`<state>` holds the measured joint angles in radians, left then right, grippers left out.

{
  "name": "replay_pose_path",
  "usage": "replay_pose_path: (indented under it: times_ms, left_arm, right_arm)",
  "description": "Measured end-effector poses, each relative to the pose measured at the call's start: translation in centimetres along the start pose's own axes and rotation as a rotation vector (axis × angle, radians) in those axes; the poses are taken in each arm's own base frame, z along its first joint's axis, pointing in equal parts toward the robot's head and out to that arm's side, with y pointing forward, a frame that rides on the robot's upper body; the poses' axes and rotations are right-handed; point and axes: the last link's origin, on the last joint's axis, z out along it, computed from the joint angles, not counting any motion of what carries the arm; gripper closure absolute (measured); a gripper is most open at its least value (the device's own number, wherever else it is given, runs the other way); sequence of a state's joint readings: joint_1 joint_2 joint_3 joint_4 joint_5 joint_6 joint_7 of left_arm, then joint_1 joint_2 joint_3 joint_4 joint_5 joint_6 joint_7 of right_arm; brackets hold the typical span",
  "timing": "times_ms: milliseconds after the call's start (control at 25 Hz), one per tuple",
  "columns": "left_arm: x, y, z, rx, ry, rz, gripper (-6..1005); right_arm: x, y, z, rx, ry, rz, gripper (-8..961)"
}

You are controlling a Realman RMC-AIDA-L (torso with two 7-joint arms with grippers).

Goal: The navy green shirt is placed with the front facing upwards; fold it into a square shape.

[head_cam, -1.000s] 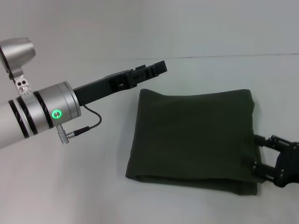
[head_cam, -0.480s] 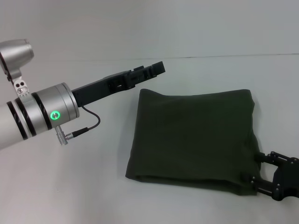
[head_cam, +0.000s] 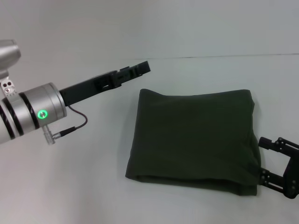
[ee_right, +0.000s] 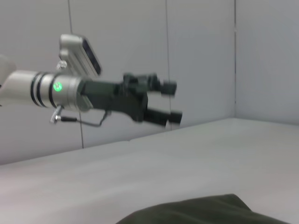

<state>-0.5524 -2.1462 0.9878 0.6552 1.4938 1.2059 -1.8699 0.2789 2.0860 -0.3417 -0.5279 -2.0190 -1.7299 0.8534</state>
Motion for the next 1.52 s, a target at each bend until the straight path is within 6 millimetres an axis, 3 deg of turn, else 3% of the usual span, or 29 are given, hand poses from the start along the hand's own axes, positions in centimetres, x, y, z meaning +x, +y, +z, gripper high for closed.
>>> replay_pose_path:
  times_ms: [320, 720, 1520]
  left_arm:
    - [-0.7, -2.7, 0.2, 0.192, -0.205, -0.075, 128]
    - [-2.3, -4.2, 2.5, 0.327, -0.244, -0.095, 129]
    - [-4.0, -2.9, 6.2, 0.340, -0.335, -0.035, 130]
  right_arm:
    - [-0.4, 0.0, -0.1, -0.008, -0.012, -0.009, 221]
    - [-0.6, -0.4, -0.1, 0.011, -0.021, -0.009, 220]
    - [-0.7, -0.8, -0.2, 0.014, -0.004, 0.022, 221]
